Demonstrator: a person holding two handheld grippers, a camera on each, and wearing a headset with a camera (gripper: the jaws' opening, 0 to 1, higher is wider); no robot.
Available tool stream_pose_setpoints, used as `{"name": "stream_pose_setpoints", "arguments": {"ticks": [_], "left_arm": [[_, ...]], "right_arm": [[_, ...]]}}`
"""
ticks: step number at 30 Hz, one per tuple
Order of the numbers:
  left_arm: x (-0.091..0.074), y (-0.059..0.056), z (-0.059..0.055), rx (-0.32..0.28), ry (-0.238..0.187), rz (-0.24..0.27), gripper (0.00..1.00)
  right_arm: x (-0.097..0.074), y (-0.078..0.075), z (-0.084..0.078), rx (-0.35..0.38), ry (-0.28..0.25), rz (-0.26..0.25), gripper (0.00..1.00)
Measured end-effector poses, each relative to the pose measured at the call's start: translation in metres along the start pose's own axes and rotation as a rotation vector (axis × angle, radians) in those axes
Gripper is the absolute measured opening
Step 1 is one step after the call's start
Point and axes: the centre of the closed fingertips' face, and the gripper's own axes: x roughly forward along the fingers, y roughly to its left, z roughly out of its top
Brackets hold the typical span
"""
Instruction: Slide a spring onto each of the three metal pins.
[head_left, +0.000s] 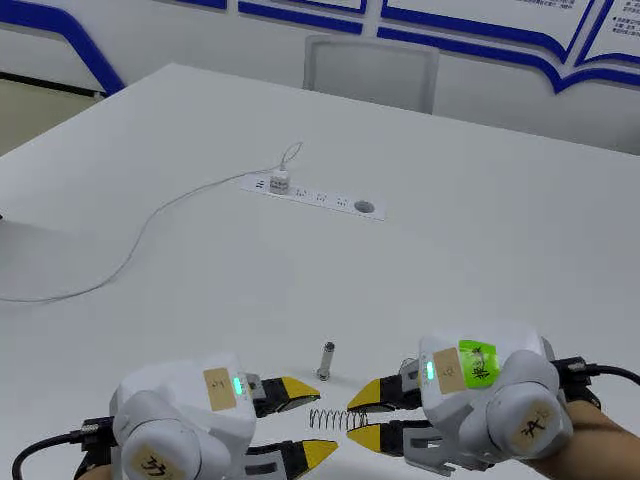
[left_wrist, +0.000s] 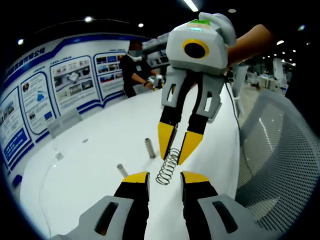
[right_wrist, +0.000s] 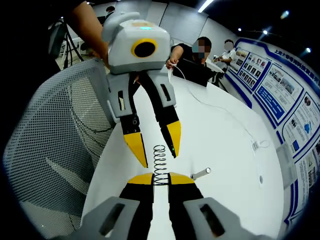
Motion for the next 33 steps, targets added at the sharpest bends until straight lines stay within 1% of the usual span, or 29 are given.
{"name": "stream_pose_setpoints", "arguments": {"ticks": [3, 4, 5, 6, 7, 9, 12, 14, 18, 19, 21, 22, 23, 24, 25, 26, 27, 28, 29, 30, 33], "left_arm": [[0.000, -0.002, 0.003, 0.020, 0.000, -0.011, 0.17], [0.000, -0.005, 0.002, 0.033, 0.020, -0.032, 0.14], [0.000, -0.003, 0.002, 0.063, 0.030, -0.020, 0.14], [0.000, -0.005, 0.002, 0.098, 0.036, -0.026, 0.14], [0.000, -0.007, 0.002, 0.097, 0.037, -0.031, 0.13], [0.000, -0.007, 0.004, 0.116, 0.035, -0.035, 0.12], [-0.002, -0.009, 0.006, 0.126, 0.030, -0.054, 0.10], [-0.004, -0.009, 0.009, 0.170, 0.017, -0.052, 0.10], [-0.005, -0.012, 0.012, 0.168, 0.014, -0.068, 0.09], [-0.006, -0.014, 0.012, 0.168, 0.019, -0.079, 0.09], [-0.006, -0.017, 0.012, 0.184, 0.022, -0.088, 0.09], [-0.006, -0.017, 0.013, 0.184, 0.017, -0.091, 0.09], [-0.007, -0.019, 0.015, 0.177, 0.007, -0.095, 0.09], [-0.008, -0.019, 0.018, 0.175, -0.002, -0.094, 0.09], [-0.008, -0.019, 0.019, 0.176, -0.002, -0.092, 0.09], [-0.007, -0.018, 0.019, 0.182, -0.001, -0.090, 0.09], [-0.007, -0.018, 0.019, 0.190, 0.004, -0.092, 0.09], [-0.007, -0.017, 0.018, 0.194, 0.004, -0.087, 0.09], [-0.007, -0.018, 0.018, 0.185, 0.003, -0.090, 0.09], [-0.007, -0.018, 0.017, 0.185, 0.001, -0.089, 0.09], [-0.008, -0.018, 0.017, 0.190, 0.003, -0.084, 0.09]], "right_arm": [[0.000, 0.004, 0.001, -0.016, 0.005, 0.009, 0.11], [-0.001, 0.003, 0.001, -0.021, 0.011, 0.003, 0.11], [-0.001, 0.005, 0.000, -0.023, 0.013, 0.009, 0.11], [-0.002, 0.004, 0.001, -0.022, 0.009, 0.004, 0.11], [-0.002, 0.005, 0.001, -0.021, 0.011, 0.006, 0.11], [-0.004, 0.005, 0.002, -0.031, 0.011, 0.002, 0.11], [-0.008, 0.006, 0.004, -0.044, 0.007, 0.003, 0.11], [-0.011, 0.005, 0.007, -0.052, -0.001, -0.006, 0.11], [-0.013, 0.007, 0.008, -0.043, -0.004, 0.016, 0.11], [-0.013, 0.009, 0.007, -0.033, -0.004, 0.030, 0.11], [-0.013, 0.010, 0.007, -0.027, -0.005, 0.034, 0.12], [-0.013, 0.010, 0.006, -0.024, -0.002, 0.032, 0.13], [-0.013, 0.011, 0.004, -0.024, 0.006, 0.031, 0.14], [-0.012, 0.011, 0.000, -0.026, 0.025, 0.031, 0.18], [-0.011, 0.011, -0.003, -0.026, 0.032, 0.030, 0.18], [-0.012, 0.012, -0.003, -0.049, 0.027, 0.026, 0.14], [-0.013, 0.008, -0.001, -0.055, 0.013, 0.007, 0.12], [-0.014, 0.011, -0.001, -0.024, 0.008, 0.018, 0.12], [-0.015, 0.012, 0.000, 0.010, -0.001, 0.026, 0.12], [-0.015, 0.010, 0.000, 0.003, -0.002, 0.023, 0.12], [-0.018, 0.011, 0.006, 0.038, -0.034, 0.026, 0.11]]}}
